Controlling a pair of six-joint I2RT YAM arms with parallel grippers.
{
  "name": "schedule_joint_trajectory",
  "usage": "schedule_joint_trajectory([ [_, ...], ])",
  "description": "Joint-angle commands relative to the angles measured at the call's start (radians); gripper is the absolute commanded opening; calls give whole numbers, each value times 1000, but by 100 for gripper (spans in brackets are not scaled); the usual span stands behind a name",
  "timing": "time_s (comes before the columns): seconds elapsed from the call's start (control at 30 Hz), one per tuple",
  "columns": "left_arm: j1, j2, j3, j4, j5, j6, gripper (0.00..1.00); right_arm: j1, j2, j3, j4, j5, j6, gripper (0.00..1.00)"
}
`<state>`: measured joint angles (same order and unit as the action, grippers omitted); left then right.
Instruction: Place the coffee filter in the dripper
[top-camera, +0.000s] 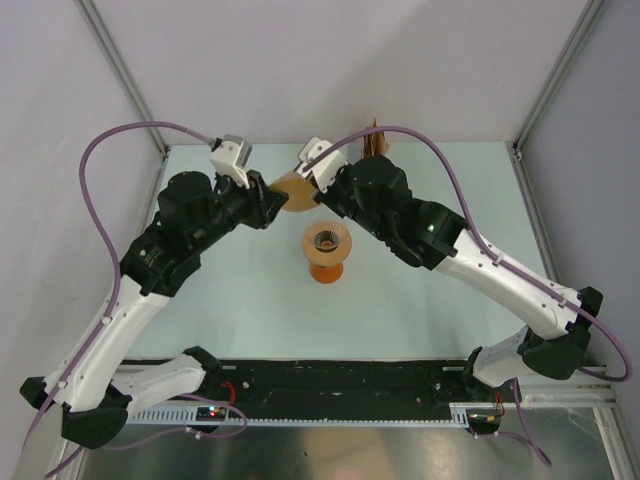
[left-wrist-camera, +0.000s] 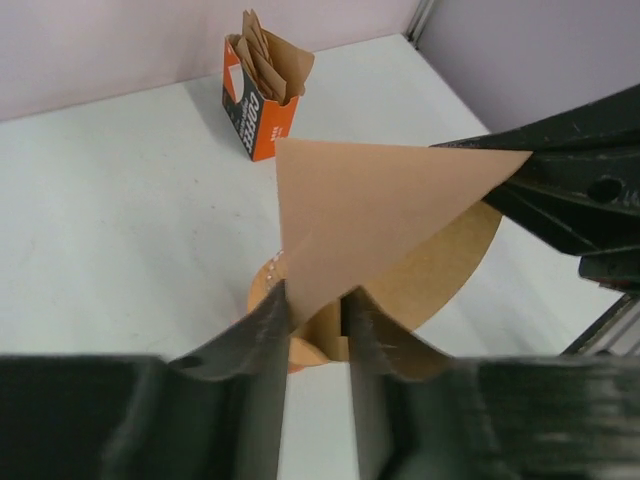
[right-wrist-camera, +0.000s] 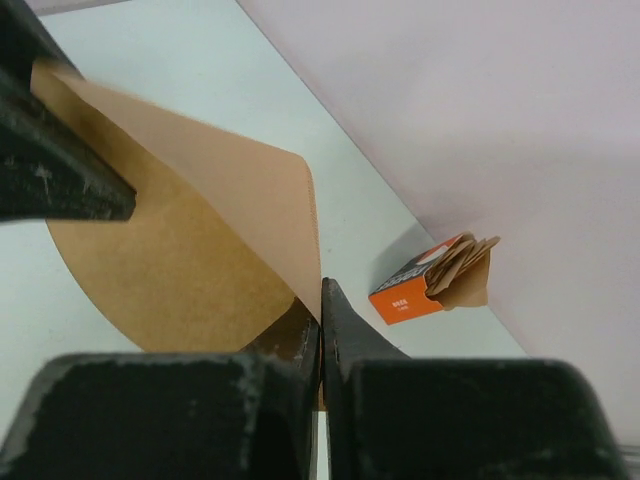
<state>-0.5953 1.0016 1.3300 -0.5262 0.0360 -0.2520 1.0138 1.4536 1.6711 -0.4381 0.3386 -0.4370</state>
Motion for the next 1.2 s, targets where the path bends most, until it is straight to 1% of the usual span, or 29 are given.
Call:
schedule_joint_trajectory([
  [0.0,5,-4,18,34,-44,35,43,1,10,69,4,-18,28,0],
  [0.07,6,-7,19,35,-80,61,56,9,12,66,0,-18,12,0],
  [0.13,6,-9,30,34,-120,87,64,18,10,52,-1,-13,-9,0],
  [0.3,6,-7,68,33,-185,149,74,35,14,28,-2,7,-48,0],
  [0.4,-1,-11,68,33,-168,174,78,37,23,30,-9,19,-60,0],
  [0.53,-11,-16,63,32,-112,187,85,37,34,31,-15,28,-71,0],
  [0.63,-13,-14,75,30,-122,191,86,35,35,23,-19,25,-82,0],
  [0.87,-14,20,92,3,-140,210,80,40,29,26,-28,-5,-77,0],
  [1.17,-27,44,83,-3,-133,227,76,40,36,58,-73,-46,-50,0],
])
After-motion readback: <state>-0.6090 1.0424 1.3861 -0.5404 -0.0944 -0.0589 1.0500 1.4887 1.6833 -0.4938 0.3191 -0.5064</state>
